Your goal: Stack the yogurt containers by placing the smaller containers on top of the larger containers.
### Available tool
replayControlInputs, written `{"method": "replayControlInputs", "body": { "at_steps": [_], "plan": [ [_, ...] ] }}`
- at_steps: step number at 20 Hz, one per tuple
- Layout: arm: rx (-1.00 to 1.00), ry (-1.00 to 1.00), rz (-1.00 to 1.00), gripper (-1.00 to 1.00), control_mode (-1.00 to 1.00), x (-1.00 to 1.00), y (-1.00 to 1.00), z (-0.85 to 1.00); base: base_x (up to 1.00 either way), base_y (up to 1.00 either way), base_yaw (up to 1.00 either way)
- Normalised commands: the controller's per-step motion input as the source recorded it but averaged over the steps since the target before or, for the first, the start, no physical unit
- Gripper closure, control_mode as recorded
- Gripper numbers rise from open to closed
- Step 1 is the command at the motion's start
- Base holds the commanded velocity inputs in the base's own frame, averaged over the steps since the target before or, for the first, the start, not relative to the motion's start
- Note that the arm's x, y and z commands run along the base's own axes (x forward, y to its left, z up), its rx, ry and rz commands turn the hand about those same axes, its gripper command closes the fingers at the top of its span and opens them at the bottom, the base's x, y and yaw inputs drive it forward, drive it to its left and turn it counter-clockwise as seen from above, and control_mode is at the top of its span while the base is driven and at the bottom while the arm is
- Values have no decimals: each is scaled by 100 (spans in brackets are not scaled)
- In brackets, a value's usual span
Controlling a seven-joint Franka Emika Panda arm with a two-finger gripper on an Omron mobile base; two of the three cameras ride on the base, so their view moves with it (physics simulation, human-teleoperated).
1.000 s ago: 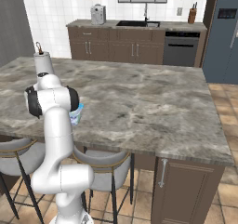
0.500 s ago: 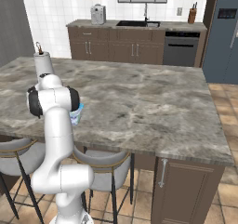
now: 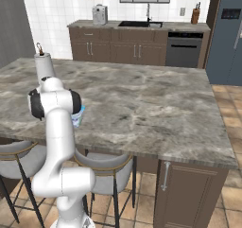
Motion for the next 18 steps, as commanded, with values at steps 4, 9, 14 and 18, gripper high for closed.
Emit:
{"method": "replayControlInputs", "body": {
  "at_steps": [4, 9, 14, 18],
  "plan": [
    [0, 5, 0, 100, -100, 13, 40, -25, 0, 0, 0],
    [0, 3, 0, 100, -100, 1, 12, 3, 0, 0, 0],
    [0, 0, 0, 100, -100, -3, -2, 36, 0, 0, 0],
    [0, 0, 0, 100, -100, -10, -7, 56, 0, 0, 0]
  ]
}}
